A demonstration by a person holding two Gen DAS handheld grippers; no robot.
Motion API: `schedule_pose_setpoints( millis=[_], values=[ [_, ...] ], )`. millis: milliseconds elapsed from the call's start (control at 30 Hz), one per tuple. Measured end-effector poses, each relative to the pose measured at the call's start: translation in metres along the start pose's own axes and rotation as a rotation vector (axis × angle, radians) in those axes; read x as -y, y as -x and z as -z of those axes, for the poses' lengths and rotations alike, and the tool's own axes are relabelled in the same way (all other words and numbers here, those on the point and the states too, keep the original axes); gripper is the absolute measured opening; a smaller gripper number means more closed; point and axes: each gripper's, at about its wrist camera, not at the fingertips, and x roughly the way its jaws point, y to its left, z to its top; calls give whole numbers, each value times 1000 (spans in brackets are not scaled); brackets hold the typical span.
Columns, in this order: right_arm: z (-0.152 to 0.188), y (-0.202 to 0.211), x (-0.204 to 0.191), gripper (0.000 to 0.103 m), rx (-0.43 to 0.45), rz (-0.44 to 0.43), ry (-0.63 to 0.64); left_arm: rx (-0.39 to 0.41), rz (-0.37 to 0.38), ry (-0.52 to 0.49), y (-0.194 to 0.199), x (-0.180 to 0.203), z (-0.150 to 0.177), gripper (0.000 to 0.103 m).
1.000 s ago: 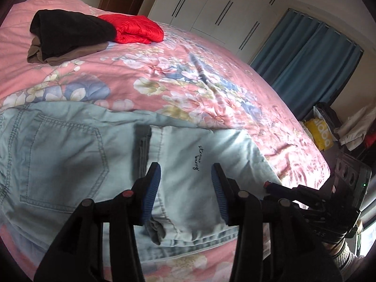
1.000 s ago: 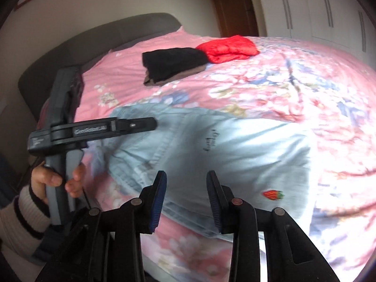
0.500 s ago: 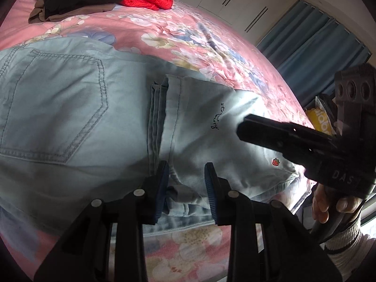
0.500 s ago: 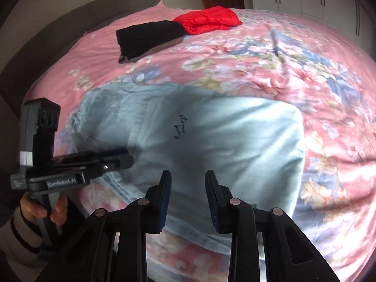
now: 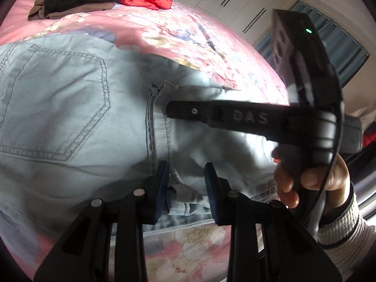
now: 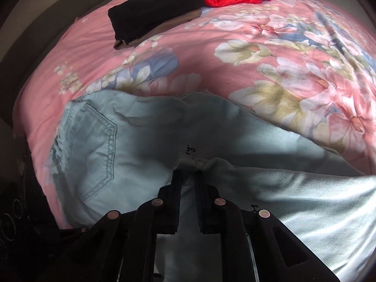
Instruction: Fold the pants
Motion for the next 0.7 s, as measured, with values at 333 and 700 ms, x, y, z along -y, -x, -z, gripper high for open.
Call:
schedule_pose_setpoints(
  millis=[333,700],
  values=[
    [95,67,-5,13,75,99,103,0,-23,-24,-2,4,1,31],
    [140,138,35,13,194,239,49,-11,-107,-46,7,6,8,36]
  ],
)
